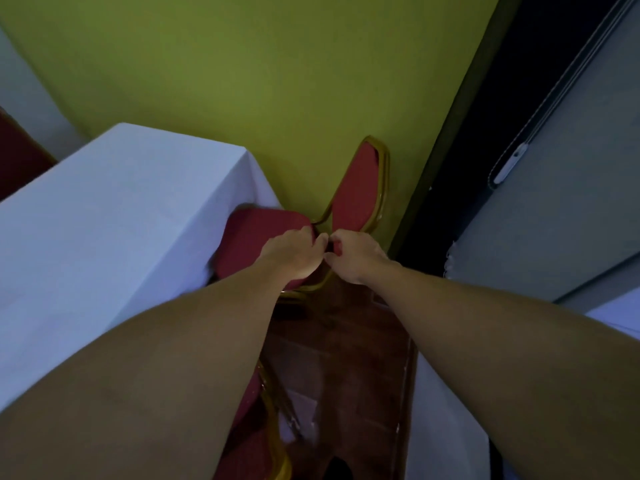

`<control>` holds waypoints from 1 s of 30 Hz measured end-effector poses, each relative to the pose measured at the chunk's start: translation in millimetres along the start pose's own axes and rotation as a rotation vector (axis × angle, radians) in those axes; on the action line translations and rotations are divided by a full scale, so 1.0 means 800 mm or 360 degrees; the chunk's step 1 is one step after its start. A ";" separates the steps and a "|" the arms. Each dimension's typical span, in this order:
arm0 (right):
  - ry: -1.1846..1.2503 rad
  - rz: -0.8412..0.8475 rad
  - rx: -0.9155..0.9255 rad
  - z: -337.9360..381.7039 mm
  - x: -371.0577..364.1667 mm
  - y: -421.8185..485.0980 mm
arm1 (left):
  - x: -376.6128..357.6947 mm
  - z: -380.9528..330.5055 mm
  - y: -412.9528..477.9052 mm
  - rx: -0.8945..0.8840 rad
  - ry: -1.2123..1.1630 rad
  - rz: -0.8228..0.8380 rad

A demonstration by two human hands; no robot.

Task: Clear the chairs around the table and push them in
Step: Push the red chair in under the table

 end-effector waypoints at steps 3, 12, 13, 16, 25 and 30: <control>0.0024 0.0013 -0.0020 -0.027 0.009 0.011 | -0.007 -0.022 0.018 0.0007 -0.0002 0.0023; -0.0008 0.0075 0.0006 -0.077 0.027 0.081 | -0.015 -0.043 0.076 0.0070 -0.0005 0.0070; -0.0009 0.0085 0.0012 -0.082 0.028 0.092 | -0.014 -0.041 0.085 0.0082 0.0006 0.0073; -0.0054 0.0117 0.0015 -0.092 0.029 0.129 | -0.012 -0.034 0.117 0.0108 0.0004 0.0073; -0.0126 0.0253 0.0099 -0.087 0.023 0.233 | -0.010 -0.004 0.213 0.0218 -0.0101 0.0087; -0.0150 0.0340 0.0152 -0.086 0.015 0.273 | 0.000 0.006 0.243 0.0336 -0.0093 0.0048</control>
Point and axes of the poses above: each hand's wrist, its own y-axis towards the middle knuckle, its own x-axis out of the back of the hand, z = x × y, the point moved 7 cm from there along y, towards the middle knuckle, and after that the axes turned 15 degrees about x, right-handed, at the moved point
